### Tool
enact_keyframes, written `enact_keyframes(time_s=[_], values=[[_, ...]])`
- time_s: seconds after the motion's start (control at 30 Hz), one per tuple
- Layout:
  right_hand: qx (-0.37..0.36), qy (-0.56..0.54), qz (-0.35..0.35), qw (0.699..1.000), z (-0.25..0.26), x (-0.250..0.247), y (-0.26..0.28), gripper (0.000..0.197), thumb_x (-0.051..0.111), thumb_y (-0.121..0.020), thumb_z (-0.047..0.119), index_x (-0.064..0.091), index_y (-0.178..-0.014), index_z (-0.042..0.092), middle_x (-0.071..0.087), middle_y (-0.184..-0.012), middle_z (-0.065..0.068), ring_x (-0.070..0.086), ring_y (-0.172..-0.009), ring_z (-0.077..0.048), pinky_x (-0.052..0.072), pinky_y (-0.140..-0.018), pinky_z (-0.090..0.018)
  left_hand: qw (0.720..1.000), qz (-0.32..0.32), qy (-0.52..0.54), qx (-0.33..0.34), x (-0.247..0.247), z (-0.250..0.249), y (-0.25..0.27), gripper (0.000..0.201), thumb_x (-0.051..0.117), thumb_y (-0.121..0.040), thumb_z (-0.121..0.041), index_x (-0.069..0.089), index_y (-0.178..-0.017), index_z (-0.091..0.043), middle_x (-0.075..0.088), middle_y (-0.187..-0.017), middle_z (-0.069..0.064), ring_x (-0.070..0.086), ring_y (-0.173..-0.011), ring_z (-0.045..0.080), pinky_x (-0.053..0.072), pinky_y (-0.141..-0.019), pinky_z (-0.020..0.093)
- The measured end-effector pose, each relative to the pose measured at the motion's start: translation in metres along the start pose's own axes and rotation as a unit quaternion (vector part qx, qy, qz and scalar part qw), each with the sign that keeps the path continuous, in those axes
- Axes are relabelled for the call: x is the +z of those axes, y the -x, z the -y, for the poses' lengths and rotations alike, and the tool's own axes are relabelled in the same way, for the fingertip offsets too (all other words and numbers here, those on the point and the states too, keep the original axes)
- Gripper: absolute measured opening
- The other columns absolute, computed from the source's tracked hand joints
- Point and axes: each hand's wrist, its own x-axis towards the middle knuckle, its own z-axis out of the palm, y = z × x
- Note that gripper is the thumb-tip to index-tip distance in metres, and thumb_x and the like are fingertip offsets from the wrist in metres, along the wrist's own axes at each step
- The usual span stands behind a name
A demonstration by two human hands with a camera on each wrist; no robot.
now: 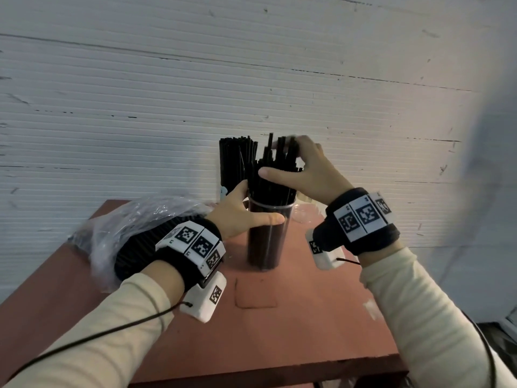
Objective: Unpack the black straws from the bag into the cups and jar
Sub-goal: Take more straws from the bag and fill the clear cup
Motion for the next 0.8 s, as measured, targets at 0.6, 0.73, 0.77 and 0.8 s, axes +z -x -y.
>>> enact_keyframes(time_s=[0.6, 0.73, 0.77, 0.8], values=[[-0.099, 0.094, -0.033, 0.99, 0.011, 0.014, 0.002, 0.042, 0.038, -0.103, 0.029, 0.049, -0.139, 0.01, 0.036, -0.152, -0.001, 0.035, -0.138, -0.013, 0.027, -0.11, -0.02, 0.999, -0.005, 0.039, -0.001, 0.007, -0.004, 0.006, 0.08, 0.086, -0.068, -0.033, 0.045, -0.136, -0.025, 0.059, -0.127, -0.008, 0.054, -0.119, 0.01, 0.041, -0.106, 0.035], [-0.075, 0.093, -0.018, 0.993, 0.009, 0.012, 0.004, 0.04, 0.035, -0.104, 0.031, 0.063, -0.121, 0.009, 0.056, -0.133, -0.001, 0.051, -0.12, -0.011, 0.033, -0.096, -0.012, 0.999, -0.007, 0.047, 0.003, 0.009, -0.006, 0.007, 0.077, 0.086, -0.07, -0.03, 0.045, -0.135, -0.023, 0.06, -0.126, -0.008, 0.055, -0.117, 0.009, 0.043, -0.104, 0.032], [-0.083, 0.095, -0.024, 0.992, 0.009, 0.012, 0.005, 0.039, 0.035, -0.104, 0.03, 0.061, -0.124, 0.01, 0.056, -0.134, -0.001, 0.049, -0.122, -0.011, 0.03, -0.096, -0.006, 0.999, -0.008, 0.048, 0.003, 0.009, -0.006, 0.008, 0.077, 0.086, -0.07, -0.029, 0.045, -0.135, -0.023, 0.06, -0.126, -0.007, 0.055, -0.118, 0.009, 0.042, -0.104, 0.032], [-0.094, 0.092, -0.033, 0.991, 0.008, 0.013, 0.005, 0.038, 0.036, -0.104, 0.028, 0.059, -0.127, 0.01, 0.054, -0.136, 0.0, 0.047, -0.125, -0.009, 0.026, -0.095, 0.0, 0.999, -0.008, 0.048, 0.002, 0.009, -0.007, 0.008, 0.077, 0.085, -0.07, -0.028, 0.045, -0.135, -0.022, 0.059, -0.126, -0.007, 0.055, -0.118, 0.009, 0.042, -0.104, 0.032]])
